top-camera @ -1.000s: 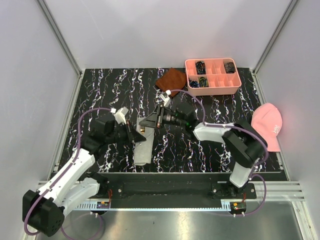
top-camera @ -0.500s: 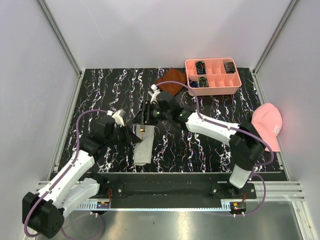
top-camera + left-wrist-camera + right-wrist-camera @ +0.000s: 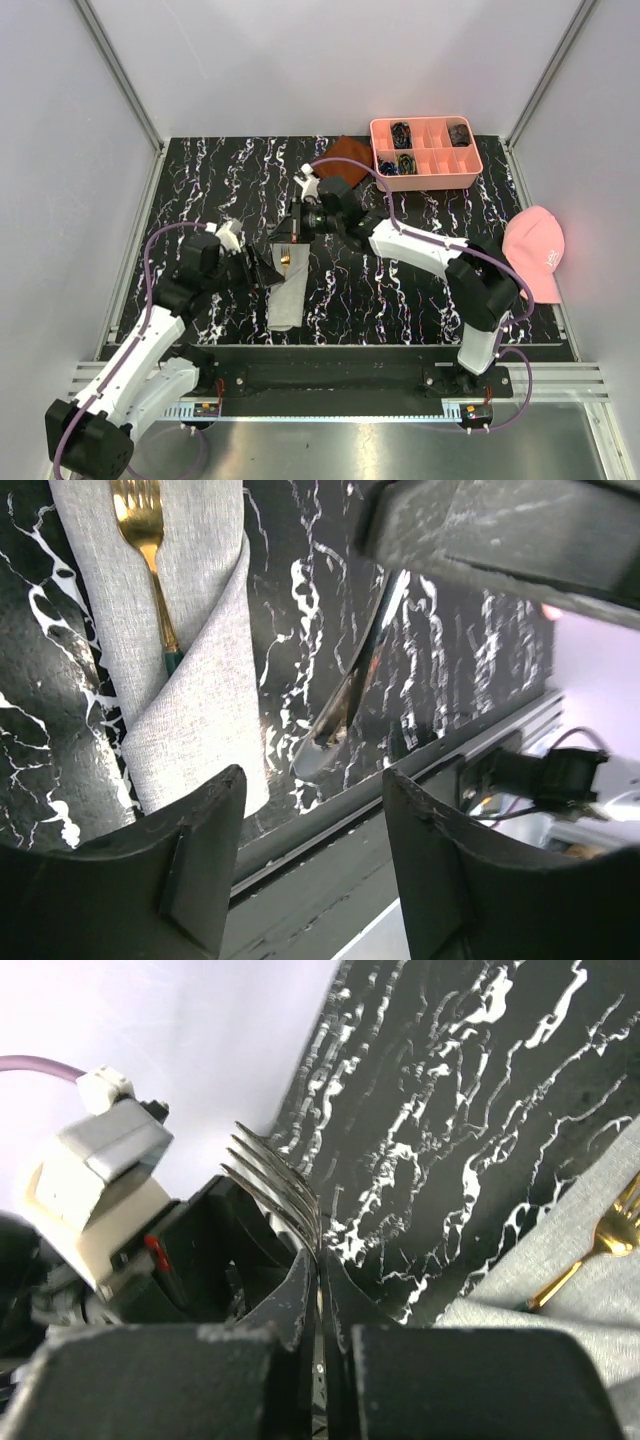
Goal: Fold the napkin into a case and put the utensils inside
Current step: Pass from the left arm to the right
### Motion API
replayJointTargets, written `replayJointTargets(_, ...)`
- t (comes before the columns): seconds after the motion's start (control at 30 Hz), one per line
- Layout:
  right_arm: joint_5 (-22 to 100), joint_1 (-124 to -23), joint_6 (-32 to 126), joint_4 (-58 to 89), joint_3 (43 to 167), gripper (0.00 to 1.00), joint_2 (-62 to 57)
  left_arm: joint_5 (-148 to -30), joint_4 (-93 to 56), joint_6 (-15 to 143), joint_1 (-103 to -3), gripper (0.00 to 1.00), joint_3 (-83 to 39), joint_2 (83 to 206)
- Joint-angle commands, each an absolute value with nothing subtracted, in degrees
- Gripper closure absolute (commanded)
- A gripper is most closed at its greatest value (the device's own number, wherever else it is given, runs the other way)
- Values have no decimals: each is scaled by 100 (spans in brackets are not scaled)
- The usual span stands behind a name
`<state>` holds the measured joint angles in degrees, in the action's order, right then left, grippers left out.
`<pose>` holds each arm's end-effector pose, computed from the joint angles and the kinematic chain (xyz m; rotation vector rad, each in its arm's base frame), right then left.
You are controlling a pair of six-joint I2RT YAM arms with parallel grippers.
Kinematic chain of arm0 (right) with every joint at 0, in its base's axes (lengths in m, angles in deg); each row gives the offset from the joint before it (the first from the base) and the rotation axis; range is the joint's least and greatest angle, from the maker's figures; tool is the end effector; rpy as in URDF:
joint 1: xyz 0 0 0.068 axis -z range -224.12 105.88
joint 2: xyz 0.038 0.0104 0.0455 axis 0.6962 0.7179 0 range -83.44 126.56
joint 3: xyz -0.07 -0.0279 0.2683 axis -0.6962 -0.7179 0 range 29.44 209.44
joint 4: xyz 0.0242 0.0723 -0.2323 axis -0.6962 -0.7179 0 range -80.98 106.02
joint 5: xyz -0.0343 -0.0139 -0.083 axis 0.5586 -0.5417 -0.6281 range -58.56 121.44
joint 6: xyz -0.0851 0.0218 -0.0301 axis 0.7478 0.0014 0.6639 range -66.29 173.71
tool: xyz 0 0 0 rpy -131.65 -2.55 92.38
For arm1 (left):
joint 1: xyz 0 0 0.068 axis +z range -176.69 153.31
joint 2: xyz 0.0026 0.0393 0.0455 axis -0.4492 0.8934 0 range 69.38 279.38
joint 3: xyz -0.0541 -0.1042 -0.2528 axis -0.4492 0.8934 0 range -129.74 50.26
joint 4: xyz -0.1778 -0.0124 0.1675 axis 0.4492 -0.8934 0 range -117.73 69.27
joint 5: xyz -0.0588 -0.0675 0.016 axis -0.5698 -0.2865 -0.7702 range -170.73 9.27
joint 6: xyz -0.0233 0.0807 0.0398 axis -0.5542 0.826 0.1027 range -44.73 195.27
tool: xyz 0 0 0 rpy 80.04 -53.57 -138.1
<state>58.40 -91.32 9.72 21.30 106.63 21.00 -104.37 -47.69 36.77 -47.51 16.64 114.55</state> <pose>0.2808 0.3591 0.2689 -0.4178 2.1923 1.4317 0.1580 -0.0959 0.2247 -0.1278 2.3746 -0.9949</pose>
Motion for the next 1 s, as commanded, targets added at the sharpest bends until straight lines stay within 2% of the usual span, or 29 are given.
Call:
replayJointTargets(0.0, 6738, -8956, 241, 3912, 10013, 100, 1904, -11480, -4289, 3406, -4340, 40, 1818, 11403)
replayJointTargets(0.07, 6923, -8947, -33, 4490, 9897, 100, 1956, -11781, -3797, 3108, -4225, 44, 2037, 11500)
replayJointTargets(0.1, 6932, -8956, -304, 4703, 9740, 100, 1974, -11974, -3647, 3020, -4208, 51, 2099, 11543)
replayJointTargets(0.3, 6818, -8938, -1044, 5874, 9334, 97, 1983, -12248, -3040, 2799, -4181, 74, 2275, 11658)
replayJointTargets(0.33, 6766, -8956, -1054, 5813, 9351, 95, 1983, -12257, -3031, 2834, -4181, 84, 2258, 11649)
replayJointTargets(0.37, 6722, -8947, -1054, 5403, 9395, 87, 1974, -12213, -3048, 2860, -4172, 91, 2249, 11632)
replayJointTargets(0.43, 6512, -8973, -669, 4595, 9614, 75, 1870, -12003, -3381, 3105, -4172, 100, 2127, 11536)
replayJointTargets(0.47, 6145, -9000, -250, 3677, 9798, 65, 1799, -11715, -3548, 3211, -4172, 100, 2065, 11500)
replayJointTargets(0.57, 5572, -9096, 219, 2214, 10255, 49, 1649, -11353, -4006, 3528, -4172, 100, 1907, 11465)
replayJointTargets(0.8, 4946, -9395, 1081, 453, 11389, 47, 1911, -11281, -4129, 3704, -4172, 100, 1915, 11544)
replayJointTargets(0.97, 5629, -9422, 1135, 423, 11672, 47, 2255, -12105, -3637, 3818, -4172, 100, 1994, 11526)
